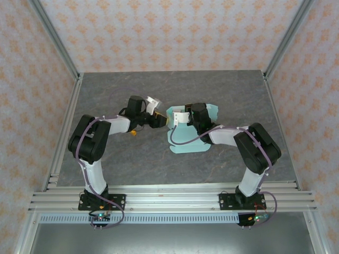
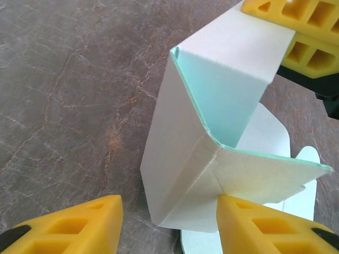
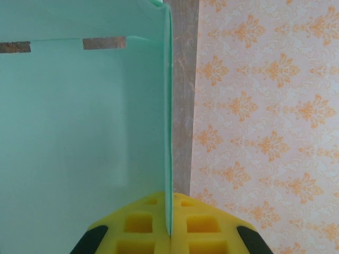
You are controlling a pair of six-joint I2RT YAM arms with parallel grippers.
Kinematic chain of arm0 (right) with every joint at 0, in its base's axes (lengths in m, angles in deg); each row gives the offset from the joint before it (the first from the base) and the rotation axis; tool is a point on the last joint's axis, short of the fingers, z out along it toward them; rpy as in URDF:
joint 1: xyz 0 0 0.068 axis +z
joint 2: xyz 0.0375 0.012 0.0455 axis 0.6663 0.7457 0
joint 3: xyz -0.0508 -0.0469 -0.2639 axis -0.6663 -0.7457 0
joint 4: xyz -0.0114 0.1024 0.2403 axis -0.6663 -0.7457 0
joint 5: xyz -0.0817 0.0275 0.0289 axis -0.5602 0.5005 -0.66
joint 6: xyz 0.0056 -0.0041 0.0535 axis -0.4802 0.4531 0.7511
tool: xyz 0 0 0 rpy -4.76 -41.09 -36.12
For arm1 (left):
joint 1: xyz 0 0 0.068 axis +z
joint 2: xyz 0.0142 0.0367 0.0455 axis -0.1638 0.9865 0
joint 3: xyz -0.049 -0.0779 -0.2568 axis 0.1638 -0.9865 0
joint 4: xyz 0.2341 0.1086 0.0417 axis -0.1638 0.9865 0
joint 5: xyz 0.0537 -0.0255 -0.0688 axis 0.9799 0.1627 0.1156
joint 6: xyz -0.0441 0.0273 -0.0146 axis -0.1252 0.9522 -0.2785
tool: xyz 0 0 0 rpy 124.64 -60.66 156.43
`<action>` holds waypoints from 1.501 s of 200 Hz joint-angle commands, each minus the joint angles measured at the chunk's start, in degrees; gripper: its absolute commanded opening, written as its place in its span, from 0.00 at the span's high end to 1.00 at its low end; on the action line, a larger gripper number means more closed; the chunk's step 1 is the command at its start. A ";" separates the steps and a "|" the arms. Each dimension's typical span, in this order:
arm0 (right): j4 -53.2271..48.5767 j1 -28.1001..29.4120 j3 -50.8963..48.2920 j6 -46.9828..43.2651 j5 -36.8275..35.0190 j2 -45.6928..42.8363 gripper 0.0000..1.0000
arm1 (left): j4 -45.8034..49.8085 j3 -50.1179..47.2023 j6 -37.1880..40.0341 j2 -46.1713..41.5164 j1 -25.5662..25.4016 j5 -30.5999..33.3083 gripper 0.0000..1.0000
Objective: Fold the paper box
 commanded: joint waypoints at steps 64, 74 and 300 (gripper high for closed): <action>-3.31 0.69 1.56 2.51 2.48 -1.64 1.00 | 0.29 4.93 1.73 4.36 -1.34 -4.49 0.47; -3.86 0.66 1.65 2.91 2.63 -1.98 1.00 | -0.01 5.05 1.51 4.64 -1.40 -4.86 0.47; -7.48 1.81 1.57 6.62 2.01 -3.14 1.00 | -15.41 0.62 -6.74 4.48 -3.76 2.00 0.32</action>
